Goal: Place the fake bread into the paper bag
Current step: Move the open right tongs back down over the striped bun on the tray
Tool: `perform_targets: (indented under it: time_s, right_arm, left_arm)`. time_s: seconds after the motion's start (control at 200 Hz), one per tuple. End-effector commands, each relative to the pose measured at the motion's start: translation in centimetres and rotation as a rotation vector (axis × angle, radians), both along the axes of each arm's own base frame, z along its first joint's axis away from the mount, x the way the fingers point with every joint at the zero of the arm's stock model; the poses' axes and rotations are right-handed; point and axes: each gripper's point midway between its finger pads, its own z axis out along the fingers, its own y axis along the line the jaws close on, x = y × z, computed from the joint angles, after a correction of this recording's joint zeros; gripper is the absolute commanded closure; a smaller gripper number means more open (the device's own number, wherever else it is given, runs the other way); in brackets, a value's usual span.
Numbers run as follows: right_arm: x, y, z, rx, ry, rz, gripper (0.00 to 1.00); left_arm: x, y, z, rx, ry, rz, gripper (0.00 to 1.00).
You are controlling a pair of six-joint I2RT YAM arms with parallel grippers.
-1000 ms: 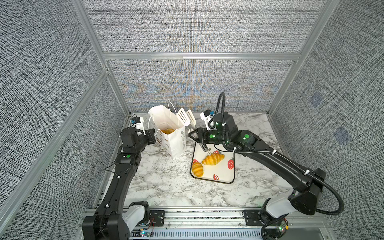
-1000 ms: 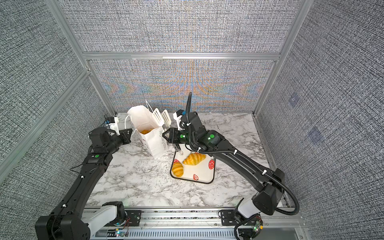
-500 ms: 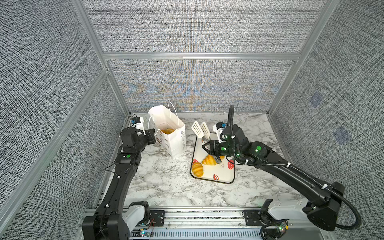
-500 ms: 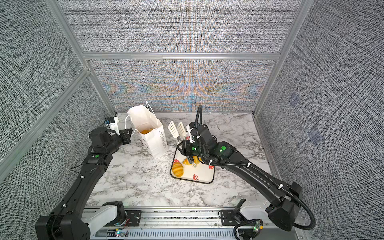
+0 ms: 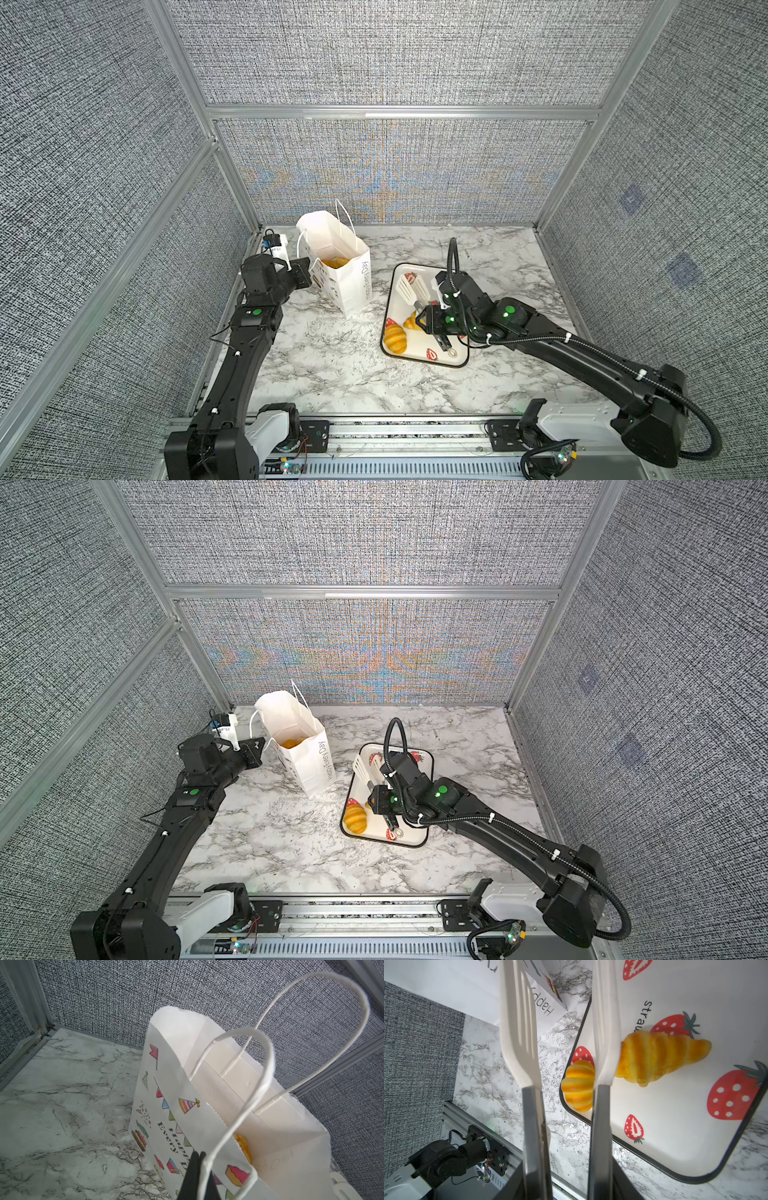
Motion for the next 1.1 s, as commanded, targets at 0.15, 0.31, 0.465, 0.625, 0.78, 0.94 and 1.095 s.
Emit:
perform_targets:
  time_s: [0.15, 0.31, 0.465, 0.625, 0.78, 0.94, 1.095]
  right_arm:
    - [-1.7, 0.0, -3.0, -0.058, 0.077, 0.013, 0.51]
    - [-2.9, 0.7, -4.7, -0.089, 0.113, 0.046, 0.47]
    - [-3.6, 1.2, -5.8, -0.112, 0.136, 0.064, 0.45]
    - [-4.2, 1.9, -6.7, -0.120, 0.155, 0.086, 0.45]
    - [-4.7, 2.3, -7.4, -0.135, 0.170, 0.103, 0.45]
    - [-4.9, 2.5, -8.0, -0.148, 0.180, 0.112, 0.45]
    - [-5.1, 2.5, -8.5, -0.157, 0.190, 0.114, 0.45]
  left_arm:
    - [0.0, -0.1, 0.1, 0.002, -0.002, -0.005, 1.00]
    - [0.0, 0.0, 0.2, 0.002, -0.003, -0.004, 1.00]
    - [0.0, 0.0, 0.2, 0.003, -0.004, -0.004, 1.00]
    - [0.0, 0.0, 0.1, 0.003, -0.002, -0.004, 1.00]
    - [0.0, 0.0, 0.1, 0.005, -0.002, -0.002, 1.00]
    - [0.0, 0.0, 0.1, 0.005, -0.002, -0.002, 1.00]
    - [0.0, 0.0, 0.0, 0.004, 0.000, -0.002, 1.00]
